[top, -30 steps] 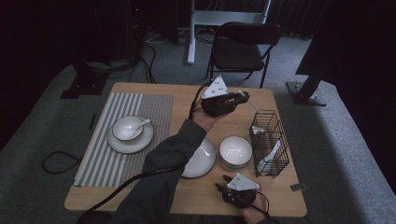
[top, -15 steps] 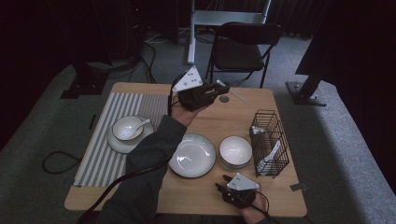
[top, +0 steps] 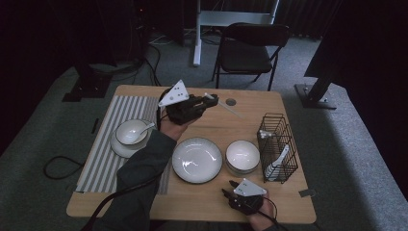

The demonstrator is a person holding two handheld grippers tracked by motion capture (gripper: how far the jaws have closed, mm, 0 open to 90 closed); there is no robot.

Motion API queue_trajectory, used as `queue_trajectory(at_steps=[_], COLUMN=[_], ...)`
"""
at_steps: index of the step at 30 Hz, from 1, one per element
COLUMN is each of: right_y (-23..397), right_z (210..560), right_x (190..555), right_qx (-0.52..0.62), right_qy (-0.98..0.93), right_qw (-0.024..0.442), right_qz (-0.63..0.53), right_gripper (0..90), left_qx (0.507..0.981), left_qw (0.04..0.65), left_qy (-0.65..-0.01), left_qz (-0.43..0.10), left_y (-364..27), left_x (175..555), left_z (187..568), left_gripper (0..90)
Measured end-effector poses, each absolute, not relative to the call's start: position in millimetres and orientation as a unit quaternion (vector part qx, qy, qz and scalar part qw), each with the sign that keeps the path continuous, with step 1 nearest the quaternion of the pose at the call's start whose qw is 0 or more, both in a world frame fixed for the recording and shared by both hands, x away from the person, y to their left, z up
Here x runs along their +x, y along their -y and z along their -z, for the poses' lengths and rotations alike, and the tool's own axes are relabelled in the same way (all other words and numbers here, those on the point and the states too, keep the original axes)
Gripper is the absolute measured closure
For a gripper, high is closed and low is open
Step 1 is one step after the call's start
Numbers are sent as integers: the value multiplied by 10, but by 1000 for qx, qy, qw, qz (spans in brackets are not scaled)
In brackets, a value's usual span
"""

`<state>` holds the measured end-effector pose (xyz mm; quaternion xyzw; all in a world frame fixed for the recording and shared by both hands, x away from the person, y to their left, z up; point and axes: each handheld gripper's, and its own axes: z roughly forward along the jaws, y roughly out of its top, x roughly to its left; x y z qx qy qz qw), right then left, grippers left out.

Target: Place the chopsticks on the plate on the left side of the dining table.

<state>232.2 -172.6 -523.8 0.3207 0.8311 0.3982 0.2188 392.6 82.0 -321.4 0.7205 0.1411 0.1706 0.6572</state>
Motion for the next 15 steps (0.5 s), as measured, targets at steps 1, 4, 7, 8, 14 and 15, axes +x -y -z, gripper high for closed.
queue_trajectory(at_steps=[1,4,7,8,14,15], right_y=[1720,1709,1704,1700,1700,1700], right_z=[5238,5221,5179,5161,5025,5004], right_x=[2322,2325,2335,2338,2375,2387], right_qx=[320,319,317,318,314,312], right_qy=[-831,-831,-830,-828,-823,-823], right_qw=[219,220,224,225,232,232], right_qz=[-399,-398,-400,-402,-412,-414], right_gripper=[564,564,571,580,627,633], left_qx=[720,719,720,721,721,722], left_qw=[657,657,655,654,652,651], left_qy=[-144,-152,-157,-159,-169,-170], left_qz=[-170,-166,-164,-164,-163,-163], left_y=[-838,-914,-966,-985,-1102,-1122], left_x=[3921,3902,3882,3876,3832,3824], left_z=[3234,3309,3362,3379,3453,3462], left_gripper=[839,839,839,839,839,839])
